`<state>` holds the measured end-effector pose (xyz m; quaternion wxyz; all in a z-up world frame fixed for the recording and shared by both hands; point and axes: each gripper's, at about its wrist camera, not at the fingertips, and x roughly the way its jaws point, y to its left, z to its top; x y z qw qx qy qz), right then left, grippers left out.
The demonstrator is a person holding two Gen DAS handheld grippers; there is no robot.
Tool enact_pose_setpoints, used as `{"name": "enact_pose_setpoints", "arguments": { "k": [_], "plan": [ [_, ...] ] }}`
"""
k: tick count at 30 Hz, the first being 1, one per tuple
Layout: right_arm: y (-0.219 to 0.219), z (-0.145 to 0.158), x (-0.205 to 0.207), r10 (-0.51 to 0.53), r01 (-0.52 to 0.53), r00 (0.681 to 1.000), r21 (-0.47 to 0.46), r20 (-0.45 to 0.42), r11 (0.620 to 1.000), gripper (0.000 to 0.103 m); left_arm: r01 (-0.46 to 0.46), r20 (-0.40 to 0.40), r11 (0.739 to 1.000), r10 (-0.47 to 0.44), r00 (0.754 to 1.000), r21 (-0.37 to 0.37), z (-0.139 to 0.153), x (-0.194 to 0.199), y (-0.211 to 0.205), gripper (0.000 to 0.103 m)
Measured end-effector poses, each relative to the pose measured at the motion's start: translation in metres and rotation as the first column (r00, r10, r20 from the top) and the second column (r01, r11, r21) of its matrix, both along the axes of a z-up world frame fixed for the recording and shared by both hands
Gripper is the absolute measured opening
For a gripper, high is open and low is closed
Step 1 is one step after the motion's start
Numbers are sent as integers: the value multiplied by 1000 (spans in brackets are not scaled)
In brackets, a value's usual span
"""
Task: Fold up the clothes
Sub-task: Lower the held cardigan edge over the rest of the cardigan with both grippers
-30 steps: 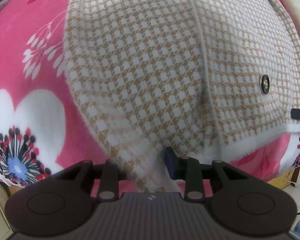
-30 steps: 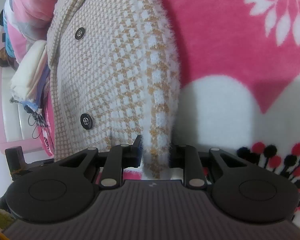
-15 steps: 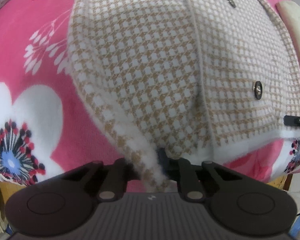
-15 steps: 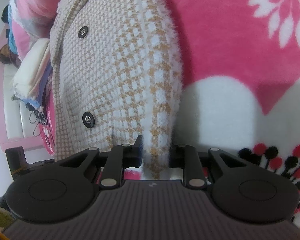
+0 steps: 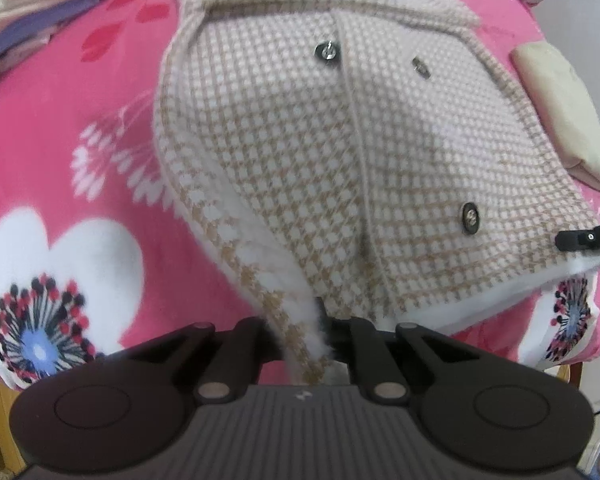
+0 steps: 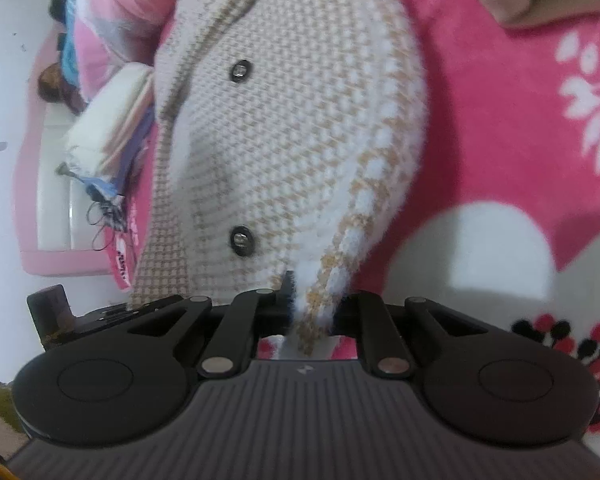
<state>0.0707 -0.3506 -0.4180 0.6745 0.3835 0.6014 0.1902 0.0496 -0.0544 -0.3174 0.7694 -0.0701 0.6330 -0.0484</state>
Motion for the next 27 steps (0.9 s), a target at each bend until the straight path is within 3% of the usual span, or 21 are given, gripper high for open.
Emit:
{"name": "enact_pose_setpoints", "arguments": {
  "k": [13, 20, 27],
  "plan": [
    [-2, 20, 16, -8, 4, 999, 79, 54, 997, 9, -80, 95, 996, 84, 992, -46, 16, 17, -3, 7],
    [1, 33, 22, -33, 24, 996, 107, 82, 994, 9, -92, 175, 984, 118, 978, -154, 32, 17, 10, 6],
    [4, 59, 37, -78, 65, 991, 115, 113, 991, 9, -88, 195, 957, 146, 970, -277, 42, 32, 30, 6]
  ]
}}
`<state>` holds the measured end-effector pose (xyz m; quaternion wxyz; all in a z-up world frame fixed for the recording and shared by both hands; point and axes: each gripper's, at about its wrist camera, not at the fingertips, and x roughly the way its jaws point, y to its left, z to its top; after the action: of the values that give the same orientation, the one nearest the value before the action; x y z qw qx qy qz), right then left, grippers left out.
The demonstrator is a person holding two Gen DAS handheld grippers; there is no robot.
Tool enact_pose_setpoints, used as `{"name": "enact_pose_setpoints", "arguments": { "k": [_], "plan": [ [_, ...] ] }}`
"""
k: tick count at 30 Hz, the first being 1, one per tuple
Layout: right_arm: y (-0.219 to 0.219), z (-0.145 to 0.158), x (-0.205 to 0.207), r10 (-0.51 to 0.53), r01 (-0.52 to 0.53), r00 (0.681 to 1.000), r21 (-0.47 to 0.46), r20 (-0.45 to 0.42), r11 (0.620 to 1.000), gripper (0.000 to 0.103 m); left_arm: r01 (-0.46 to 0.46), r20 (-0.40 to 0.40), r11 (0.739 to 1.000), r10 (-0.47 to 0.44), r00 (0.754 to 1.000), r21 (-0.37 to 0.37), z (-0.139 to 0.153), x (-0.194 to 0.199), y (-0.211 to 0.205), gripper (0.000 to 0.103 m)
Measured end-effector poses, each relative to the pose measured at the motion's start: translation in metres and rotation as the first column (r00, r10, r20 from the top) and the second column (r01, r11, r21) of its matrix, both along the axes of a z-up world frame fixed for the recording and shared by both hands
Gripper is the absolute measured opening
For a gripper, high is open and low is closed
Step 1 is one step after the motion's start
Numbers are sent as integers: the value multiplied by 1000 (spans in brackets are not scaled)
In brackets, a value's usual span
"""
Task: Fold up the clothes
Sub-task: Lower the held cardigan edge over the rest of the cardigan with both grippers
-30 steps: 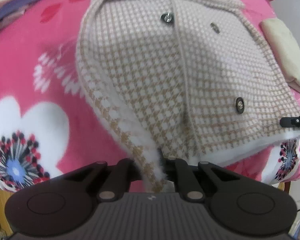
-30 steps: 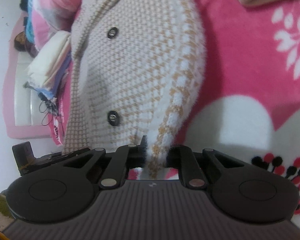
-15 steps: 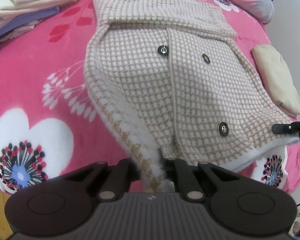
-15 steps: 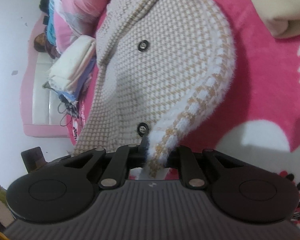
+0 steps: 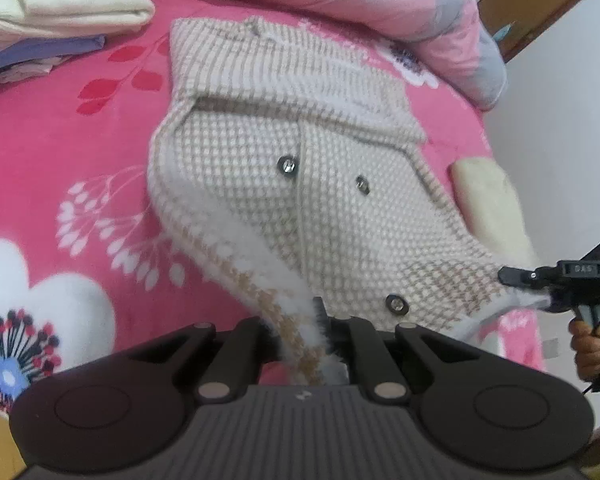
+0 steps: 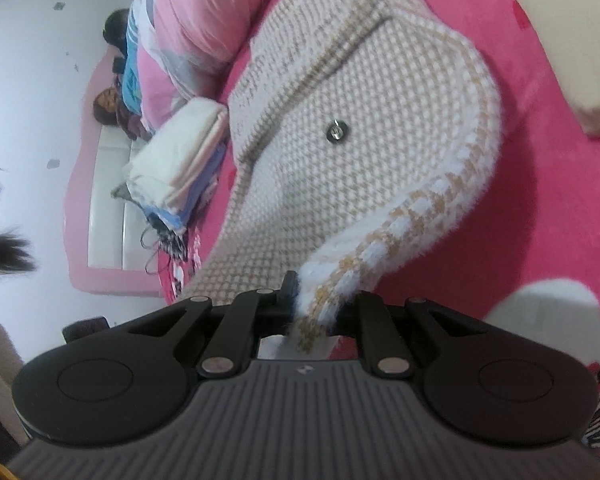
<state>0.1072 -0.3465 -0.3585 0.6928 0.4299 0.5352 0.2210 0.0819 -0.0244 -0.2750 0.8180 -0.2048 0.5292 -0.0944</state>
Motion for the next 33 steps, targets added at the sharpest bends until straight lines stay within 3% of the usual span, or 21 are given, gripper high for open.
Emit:
{"name": "enact_pose_setpoints", "arguments": {
  "k": [16, 24, 33],
  "plan": [
    [6, 49, 68, -70, 73, 986, -17, 154, 997, 9, 3, 152, 990, 19, 988, -142, 20, 72, 43, 6],
    [15, 62, 115, -15, 24, 975, -38, 221, 999, 9, 53, 213, 988, -21, 977, -146, 19, 114, 49, 6],
    [17, 75, 159, -5, 27, 962, -75, 275, 997, 9, 17, 229, 984, 24, 973, -177, 13, 154, 76, 6]
  ]
}}
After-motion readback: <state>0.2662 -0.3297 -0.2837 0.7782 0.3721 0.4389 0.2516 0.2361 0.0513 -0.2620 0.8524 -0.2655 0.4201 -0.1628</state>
